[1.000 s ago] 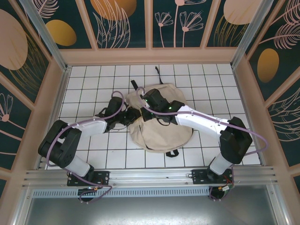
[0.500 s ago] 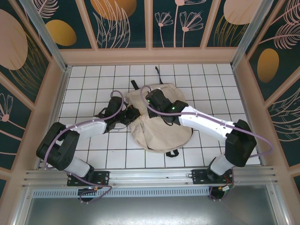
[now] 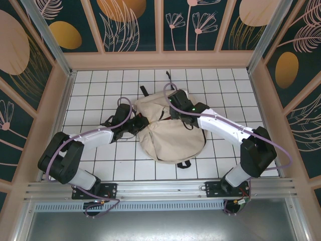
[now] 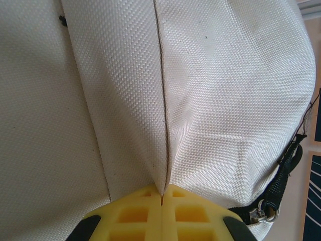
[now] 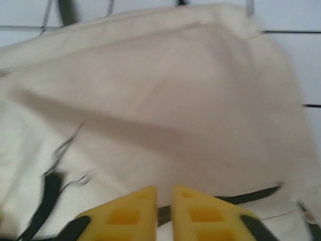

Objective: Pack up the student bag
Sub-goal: Zip the student bag at the center of the table.

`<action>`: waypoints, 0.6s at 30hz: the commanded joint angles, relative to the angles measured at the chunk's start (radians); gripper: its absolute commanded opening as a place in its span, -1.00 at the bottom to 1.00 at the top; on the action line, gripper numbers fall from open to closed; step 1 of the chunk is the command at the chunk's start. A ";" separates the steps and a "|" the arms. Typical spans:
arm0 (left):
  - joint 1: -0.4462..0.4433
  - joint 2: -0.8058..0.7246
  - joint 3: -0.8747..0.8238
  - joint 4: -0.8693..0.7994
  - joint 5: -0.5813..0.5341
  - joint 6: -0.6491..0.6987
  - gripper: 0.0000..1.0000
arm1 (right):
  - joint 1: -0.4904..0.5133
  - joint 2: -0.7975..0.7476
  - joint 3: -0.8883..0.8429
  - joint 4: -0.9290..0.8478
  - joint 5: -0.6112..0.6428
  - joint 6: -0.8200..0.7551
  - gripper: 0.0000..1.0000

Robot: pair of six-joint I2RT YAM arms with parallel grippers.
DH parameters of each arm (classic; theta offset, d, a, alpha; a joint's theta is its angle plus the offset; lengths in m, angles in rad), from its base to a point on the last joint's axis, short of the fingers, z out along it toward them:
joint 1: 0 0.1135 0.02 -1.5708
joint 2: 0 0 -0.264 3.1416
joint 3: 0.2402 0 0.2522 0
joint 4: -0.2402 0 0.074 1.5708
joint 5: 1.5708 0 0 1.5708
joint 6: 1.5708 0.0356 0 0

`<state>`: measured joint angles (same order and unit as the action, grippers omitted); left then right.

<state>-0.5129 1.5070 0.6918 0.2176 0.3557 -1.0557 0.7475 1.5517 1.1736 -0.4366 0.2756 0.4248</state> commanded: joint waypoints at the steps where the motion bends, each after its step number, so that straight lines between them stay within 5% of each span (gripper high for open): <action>1: 0.006 -0.024 -0.003 0.000 -0.021 0.030 -1.00 | 0.025 -0.018 0.053 -0.014 -0.182 0.062 -0.45; 8: 0.005 -0.015 0.002 0.014 0.015 0.049 -1.00 | 0.097 0.091 0.137 -0.106 -0.172 0.265 -0.15; 18: 0.007 -0.013 -0.003 0.016 0.032 0.059 -1.00 | 0.127 0.210 0.251 -0.185 -0.058 0.348 -0.29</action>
<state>-0.5125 1.5070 0.6918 0.2199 0.3672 -1.0222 0.8722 1.7447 1.3830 -0.5800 0.1696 0.7300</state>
